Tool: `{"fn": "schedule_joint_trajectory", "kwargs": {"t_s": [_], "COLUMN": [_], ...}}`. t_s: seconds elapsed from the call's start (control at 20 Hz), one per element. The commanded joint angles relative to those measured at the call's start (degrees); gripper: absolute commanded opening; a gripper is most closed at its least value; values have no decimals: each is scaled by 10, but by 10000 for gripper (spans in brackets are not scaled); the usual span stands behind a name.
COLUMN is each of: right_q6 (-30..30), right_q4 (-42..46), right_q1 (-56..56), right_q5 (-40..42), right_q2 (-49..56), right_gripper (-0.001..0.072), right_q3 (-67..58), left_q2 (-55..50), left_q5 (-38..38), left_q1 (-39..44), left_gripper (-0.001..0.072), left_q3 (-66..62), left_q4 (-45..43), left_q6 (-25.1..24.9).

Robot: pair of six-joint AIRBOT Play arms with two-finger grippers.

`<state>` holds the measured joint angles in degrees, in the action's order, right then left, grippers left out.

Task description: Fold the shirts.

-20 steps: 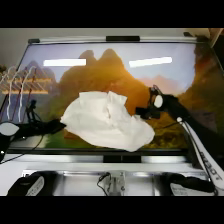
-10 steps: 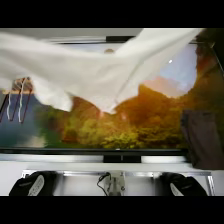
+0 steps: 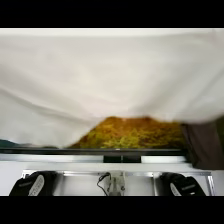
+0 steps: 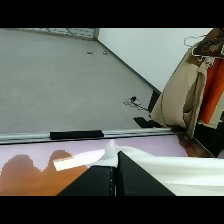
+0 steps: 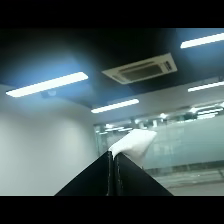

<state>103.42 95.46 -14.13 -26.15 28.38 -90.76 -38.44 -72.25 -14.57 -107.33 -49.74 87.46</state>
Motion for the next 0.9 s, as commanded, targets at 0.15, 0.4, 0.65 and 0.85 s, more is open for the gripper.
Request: {"fn": "schedule_joint_trajectory", "kwargs": {"t_s": [0.15, 0.4, 0.65, 0.85], "right_q6": [-11, -13, 91, 202], "right_q4": [124, 147, 146, 140], "right_q1": [0, 0, 12, 43], "right_q5": [-60, -43, 48, 70], "right_q2": [136, 333, 487, 557], "right_gripper": [63, 63, 63, 64], "right_q3": [-2, -2, -2, -2], "left_q2": [-24, -85, -199, -286], "left_q5": [-31, 21, 143, 251], "left_q1": [0, 0, 0, 1], "left_gripper": [27, 27, 27, 27], "left_q3": [127, 323, 368, 368], "left_q4": [-23, -23, -21, -2], "left_q6": [9, -73, -73, -79]}}
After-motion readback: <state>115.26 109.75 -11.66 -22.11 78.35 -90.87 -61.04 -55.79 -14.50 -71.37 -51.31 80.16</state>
